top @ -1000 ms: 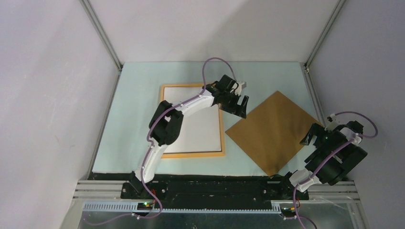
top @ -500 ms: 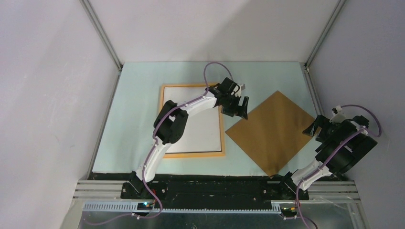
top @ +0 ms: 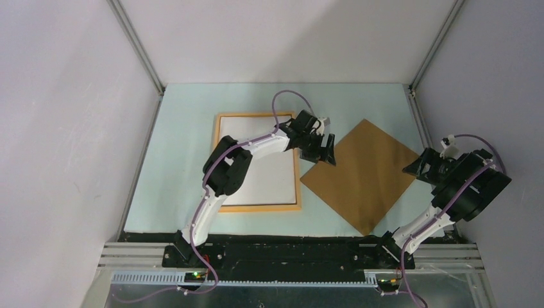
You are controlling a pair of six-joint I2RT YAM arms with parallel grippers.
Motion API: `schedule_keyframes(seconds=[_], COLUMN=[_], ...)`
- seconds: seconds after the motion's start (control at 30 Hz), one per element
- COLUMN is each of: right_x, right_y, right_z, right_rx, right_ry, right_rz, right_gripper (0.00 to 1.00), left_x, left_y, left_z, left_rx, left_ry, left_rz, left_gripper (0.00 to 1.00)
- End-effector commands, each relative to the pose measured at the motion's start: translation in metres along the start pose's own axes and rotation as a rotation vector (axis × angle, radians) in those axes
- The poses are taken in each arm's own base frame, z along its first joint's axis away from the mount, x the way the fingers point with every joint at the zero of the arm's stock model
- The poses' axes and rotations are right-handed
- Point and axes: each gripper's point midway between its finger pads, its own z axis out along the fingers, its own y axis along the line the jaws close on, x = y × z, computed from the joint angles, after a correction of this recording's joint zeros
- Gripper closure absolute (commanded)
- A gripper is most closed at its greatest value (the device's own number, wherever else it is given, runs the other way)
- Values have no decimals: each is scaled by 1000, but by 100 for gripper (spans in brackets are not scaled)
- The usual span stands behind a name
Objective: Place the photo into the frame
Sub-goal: Turn over the photo frame item at the center of the board.
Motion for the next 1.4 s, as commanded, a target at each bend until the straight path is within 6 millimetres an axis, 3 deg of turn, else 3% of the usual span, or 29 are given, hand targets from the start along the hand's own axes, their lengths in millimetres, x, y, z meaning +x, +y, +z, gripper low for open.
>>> schedule_keyframes(seconds=[0.0, 0.4, 0.6, 0.83, 0.97, 1.37], right_x=[59, 9, -26, -73, -76, -35], right_y=[6, 14, 21, 40, 32, -1], right_z=[28, 62, 84, 102, 94, 51], right_rx=[-28, 174, 282, 274, 321, 351], right_ry=[235, 290, 286, 256, 255, 271], right_rz=[84, -139, -240, -249, -233, -127], right_gripper=[9, 9, 8, 7, 4, 1], left_x=[49, 49, 50, 50, 54, 65], left_y=[15, 11, 6, 5, 6, 15], left_z=[11, 12, 10, 9, 8, 9], left_rx=[-29, -10, 1, -8, -23, -66], left_ry=[129, 125, 128, 113, 112, 117], left_rz=[-85, -117, -140, -213, -263, -328], left_gripper=[5, 5, 5, 5, 5, 5])
